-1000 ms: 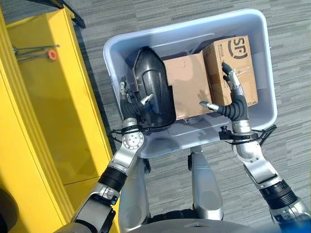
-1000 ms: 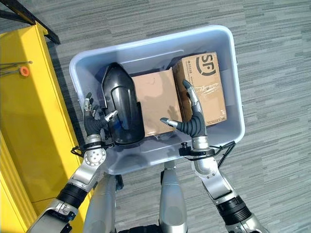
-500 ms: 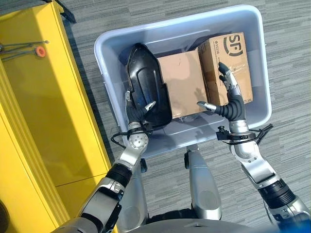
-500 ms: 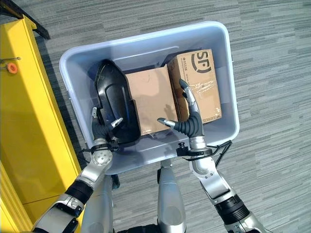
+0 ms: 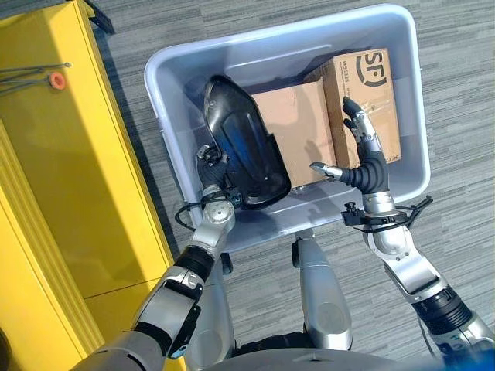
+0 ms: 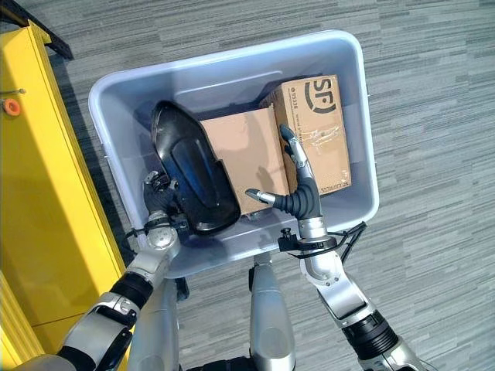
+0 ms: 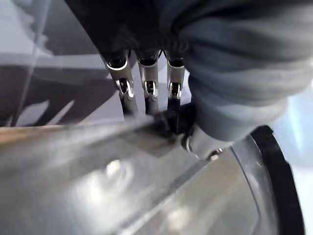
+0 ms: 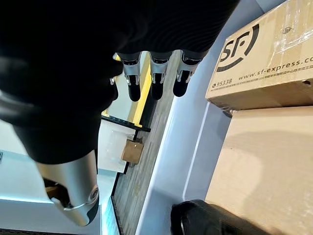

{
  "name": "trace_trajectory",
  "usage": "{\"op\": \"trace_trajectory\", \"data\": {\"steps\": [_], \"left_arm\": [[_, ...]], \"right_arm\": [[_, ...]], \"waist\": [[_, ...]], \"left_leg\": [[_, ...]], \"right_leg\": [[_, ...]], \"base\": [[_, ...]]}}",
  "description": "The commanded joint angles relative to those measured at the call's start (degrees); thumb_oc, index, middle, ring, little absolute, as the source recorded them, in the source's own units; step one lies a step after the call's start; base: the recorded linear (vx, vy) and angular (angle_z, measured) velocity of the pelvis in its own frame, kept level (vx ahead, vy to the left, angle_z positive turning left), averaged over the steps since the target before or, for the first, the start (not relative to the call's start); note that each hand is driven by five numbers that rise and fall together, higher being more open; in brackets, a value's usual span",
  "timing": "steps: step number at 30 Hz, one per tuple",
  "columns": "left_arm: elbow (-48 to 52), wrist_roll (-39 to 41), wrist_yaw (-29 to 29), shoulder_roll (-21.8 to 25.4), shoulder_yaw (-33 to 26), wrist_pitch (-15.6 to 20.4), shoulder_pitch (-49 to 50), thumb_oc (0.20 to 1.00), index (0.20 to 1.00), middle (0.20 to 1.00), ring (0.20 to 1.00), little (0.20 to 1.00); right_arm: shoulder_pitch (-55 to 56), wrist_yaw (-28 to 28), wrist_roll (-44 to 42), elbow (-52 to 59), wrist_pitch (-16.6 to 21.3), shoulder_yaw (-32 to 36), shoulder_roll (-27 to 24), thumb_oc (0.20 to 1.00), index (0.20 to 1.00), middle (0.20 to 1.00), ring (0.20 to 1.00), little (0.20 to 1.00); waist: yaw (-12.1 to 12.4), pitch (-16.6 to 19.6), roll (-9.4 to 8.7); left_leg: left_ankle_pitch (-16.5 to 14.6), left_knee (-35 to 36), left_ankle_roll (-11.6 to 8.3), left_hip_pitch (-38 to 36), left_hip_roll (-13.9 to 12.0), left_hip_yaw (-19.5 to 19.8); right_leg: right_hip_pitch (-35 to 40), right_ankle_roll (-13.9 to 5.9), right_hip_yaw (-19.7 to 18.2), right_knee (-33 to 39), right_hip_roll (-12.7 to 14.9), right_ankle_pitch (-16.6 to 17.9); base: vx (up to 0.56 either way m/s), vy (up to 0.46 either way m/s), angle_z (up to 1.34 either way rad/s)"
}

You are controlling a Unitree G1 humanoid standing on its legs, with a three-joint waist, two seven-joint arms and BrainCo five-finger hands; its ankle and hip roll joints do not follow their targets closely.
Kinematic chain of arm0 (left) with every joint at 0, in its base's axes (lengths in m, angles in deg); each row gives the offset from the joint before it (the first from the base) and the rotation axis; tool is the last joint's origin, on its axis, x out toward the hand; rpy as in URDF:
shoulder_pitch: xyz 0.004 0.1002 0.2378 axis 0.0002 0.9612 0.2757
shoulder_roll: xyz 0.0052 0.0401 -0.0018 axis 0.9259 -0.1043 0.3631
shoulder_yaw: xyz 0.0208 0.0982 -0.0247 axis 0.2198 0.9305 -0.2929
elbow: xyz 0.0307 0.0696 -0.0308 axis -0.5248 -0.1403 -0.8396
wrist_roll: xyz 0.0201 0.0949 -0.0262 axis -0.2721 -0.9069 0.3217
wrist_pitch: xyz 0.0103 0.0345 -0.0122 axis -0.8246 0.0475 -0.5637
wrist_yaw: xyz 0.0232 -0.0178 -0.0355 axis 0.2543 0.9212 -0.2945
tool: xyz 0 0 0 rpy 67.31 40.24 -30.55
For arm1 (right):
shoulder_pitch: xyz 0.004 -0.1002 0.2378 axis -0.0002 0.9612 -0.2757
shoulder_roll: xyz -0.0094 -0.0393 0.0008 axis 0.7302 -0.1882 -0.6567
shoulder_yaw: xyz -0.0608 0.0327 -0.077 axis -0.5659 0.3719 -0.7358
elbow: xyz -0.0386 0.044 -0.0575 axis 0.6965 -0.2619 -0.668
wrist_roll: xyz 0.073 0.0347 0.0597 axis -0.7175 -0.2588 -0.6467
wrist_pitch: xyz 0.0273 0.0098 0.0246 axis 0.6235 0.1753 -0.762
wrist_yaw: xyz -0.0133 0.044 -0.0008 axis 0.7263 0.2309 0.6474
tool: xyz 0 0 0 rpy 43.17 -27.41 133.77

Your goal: Move parts from the plastic box to the shelf.

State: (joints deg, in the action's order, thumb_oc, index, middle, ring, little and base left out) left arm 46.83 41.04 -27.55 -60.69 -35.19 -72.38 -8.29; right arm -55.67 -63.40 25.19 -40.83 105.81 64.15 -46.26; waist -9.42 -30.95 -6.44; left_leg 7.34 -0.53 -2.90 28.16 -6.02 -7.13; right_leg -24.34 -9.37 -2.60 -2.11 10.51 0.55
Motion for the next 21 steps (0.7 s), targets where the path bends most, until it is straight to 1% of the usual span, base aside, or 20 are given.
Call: {"op": "trace_trajectory", "data": {"steps": [1,2,5,7,8,9,10,17,18,21], "left_arm": [[-5.01,-1.28,1.74,0.21,-0.89,-2.06,3.91,0.200,0.200,0.200,0.200,0.200],[-4.99,-1.29,1.74,0.21,-0.89,-2.07,3.94,0.200,0.200,0.200,0.200,0.200],[-2.91,-2.52,2.33,1.40,-0.84,-2.13,6.38,0.200,0.200,0.200,0.200,0.200],[-2.20,-2.66,2.74,1.83,-1.04,-1.98,7.27,0.200,0.200,0.200,0.200,0.200],[-0.32,-2.71,3.52,2.66,-1.32,-1.65,9.10,0.200,0.200,0.200,0.200,0.200],[-0.30,-2.71,3.52,2.69,-1.33,-1.66,9.08,0.200,0.200,0.200,0.200,0.200],[0.89,-3.24,4.00,3.29,-1.60,-1.59,10.21,0.200,0.200,0.200,0.200,0.200],[4.03,-3.63,6.59,4.05,-1.89,-1.10,14.23,0.200,0.200,0.200,0.200,0.200],[4.03,-3.63,6.59,4.05,-1.89,-1.10,14.23,0.200,0.200,0.200,0.200,0.200],[7.37,-3.43,8.63,4.59,-2.10,-0.20,17.08,0.200,0.200,0.200,0.200,0.200]], "right_arm": [[-0.13,-0.04,-0.38,2.64,3.03,2.32,-1.59,1.000,1.000,1.000,1.000,1.000],[-0.12,-0.04,-0.38,2.63,3.03,2.31,-1.59,1.000,1.000,1.000,1.000,1.000],[-0.30,0.34,-0.27,1.59,2.75,2.34,-1.32,1.000,1.000,1.000,1.000,1.000],[-0.31,0.61,-0.28,1.36,2.69,2.44,-1.24,1.000,1.000,1.000,1.000,1.000],[-0.23,0.96,-0.25,0.81,2.49,2.62,-1.06,1.000,1.000,1.000,1.000,1.000],[-0.26,0.96,-0.25,0.81,2.49,2.63,-1.04,1.000,1.000,1.000,1.000,1.000],[-0.15,1.14,-0.12,0.52,2.41,2.80,-0.92,1.000,1.000,1.000,1.000,1.000],[1.17,2.36,0.14,-0.34,1.94,4.02,-1.03,1.000,1.000,1.000,1.000,1.000],[1.17,2.36,0.14,-0.34,1.94,4.02,-1.03,1.000,1.000,1.000,1.000,1.000],[2.33,3.50,0.11,-0.73,1.79,4.92,-1.16,1.000,1.000,1.000,1.000,1.000]], "waist": [[1.49,2.77,-1.45],[1.49,2.78,-1.46],[2.31,4.02,-0.54],[2.55,4.53,-0.27],[3.03,5.68,0.29],[3.02,5.75,0.26],[3.30,6.65,0.70],[4.10,9.77,2.11],[4.10,9.77,2.11],[4.52,11.93,2.93]], "left_leg": [[-1.75,-2.74,-5.14,-4.37,-6.61,0.33],[-1.73,-2.70,-5.14,-4.39,-6.61,0.32],[-1.55,-1.63,-5.10,-6.09,-6.40,0.22],[-1.47,-1.16,-5.14,-6.81,-6.36,0.20],[-1.36,-0.28,-5.19,-8.41,-6.33,0.16],[-1.15,-0.20,-5.17,-8.25,-6.30,0.16],[-1.11,0.47,-5.23,-9.20,-6.26,0.21],[-0.93,2.67,-5.37,-13.24,-6.14,0.50],[-0.93,2.67,-5.37,-13.24,-6.14,0.50],[-1.15,3.70,-5.40,-15.75,-5.99,0.81]], "right_leg": [[-3.67,-0.80,-0.61,-3.69,2.02,7.16],[-3.67,-0.80,-0.61,-3.67,2.03,7.17],[-2.28,-0.95,-0.35,-3.46,2.40,6.98],[-1.71,-1.00,-0.25,-3.36,2.54,6.92],[-0.49,-1.11,0.02,-3.15,2.80,6.81],[-0.62,-1.10,0.00,-3.02,2.81,7.03],[0.18,-1.18,0.22,-2.81,3.07,7.00],[3.99,-1.40,1.07,-1.75,3.82,6.53],[3.99,-1.40,1.07,-1.75,3.82,6.53],[6.66,-1.57,1.76,-0.84,4.28,6.23]], "base": [[0.00,0.000,0.00],[0.04,0.023,0.00],[0.01,0.012,0.00],[0.04,0.031,-0.01],[0.06,0.037,-0.03],[0.06,0.040,-0.02],[0.04,0.022,0.01],[0.05,0.025,0.04],[0.06,0.026,0.10],[0.09,0.028,0.10]]}}
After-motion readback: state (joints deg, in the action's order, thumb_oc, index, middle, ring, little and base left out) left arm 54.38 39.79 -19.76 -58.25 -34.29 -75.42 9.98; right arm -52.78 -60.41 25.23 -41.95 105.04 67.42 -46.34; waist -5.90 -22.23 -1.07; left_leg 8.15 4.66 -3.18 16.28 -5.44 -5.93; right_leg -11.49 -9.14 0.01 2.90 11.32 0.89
